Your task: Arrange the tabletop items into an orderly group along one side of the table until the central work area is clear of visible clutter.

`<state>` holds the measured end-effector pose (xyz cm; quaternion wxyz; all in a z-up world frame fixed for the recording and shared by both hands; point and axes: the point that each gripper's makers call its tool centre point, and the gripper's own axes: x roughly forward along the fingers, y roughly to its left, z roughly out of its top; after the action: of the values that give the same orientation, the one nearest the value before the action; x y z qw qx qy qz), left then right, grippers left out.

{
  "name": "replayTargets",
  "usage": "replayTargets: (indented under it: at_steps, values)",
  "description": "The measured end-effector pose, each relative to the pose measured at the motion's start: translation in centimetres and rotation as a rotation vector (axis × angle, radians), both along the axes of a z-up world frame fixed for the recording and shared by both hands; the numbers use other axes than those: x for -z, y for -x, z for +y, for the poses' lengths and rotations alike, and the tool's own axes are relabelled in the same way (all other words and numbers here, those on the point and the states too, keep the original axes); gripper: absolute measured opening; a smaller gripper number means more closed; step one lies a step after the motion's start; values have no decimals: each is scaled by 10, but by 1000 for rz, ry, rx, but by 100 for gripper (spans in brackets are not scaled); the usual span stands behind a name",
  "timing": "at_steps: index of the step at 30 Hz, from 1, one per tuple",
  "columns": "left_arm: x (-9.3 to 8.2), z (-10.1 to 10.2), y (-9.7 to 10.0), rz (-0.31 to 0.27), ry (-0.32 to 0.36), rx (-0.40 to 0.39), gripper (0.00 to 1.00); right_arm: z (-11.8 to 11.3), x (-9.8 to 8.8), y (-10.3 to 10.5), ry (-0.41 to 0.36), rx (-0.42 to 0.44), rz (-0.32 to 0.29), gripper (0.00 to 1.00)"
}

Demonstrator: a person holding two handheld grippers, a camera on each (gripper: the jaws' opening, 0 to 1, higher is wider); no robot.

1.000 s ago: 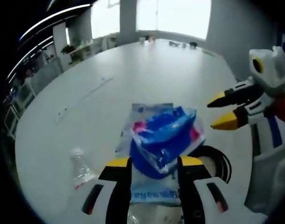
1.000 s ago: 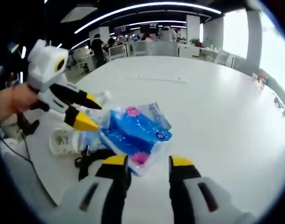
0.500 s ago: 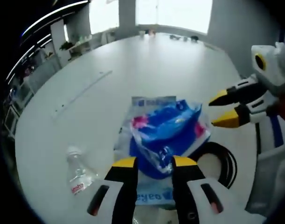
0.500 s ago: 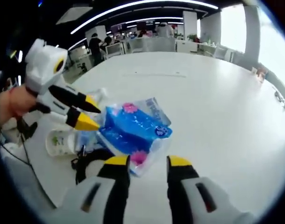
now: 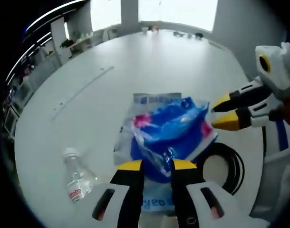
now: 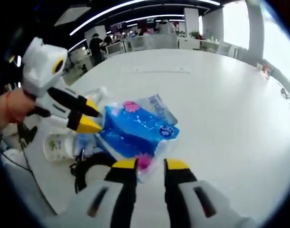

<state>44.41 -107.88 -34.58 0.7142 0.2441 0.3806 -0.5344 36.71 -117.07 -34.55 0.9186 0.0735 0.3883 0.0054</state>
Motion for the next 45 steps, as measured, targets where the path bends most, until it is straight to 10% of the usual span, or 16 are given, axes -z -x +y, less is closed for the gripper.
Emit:
replayTargets:
  at_steps: [13,45]
  values:
    - [4,-2,4,19,-4,-7,6,-6,4,2,9,24,1,1]
    - [-29,-2,16,64,75,-71,0,-15,-36,0,-6,11,-55,0]
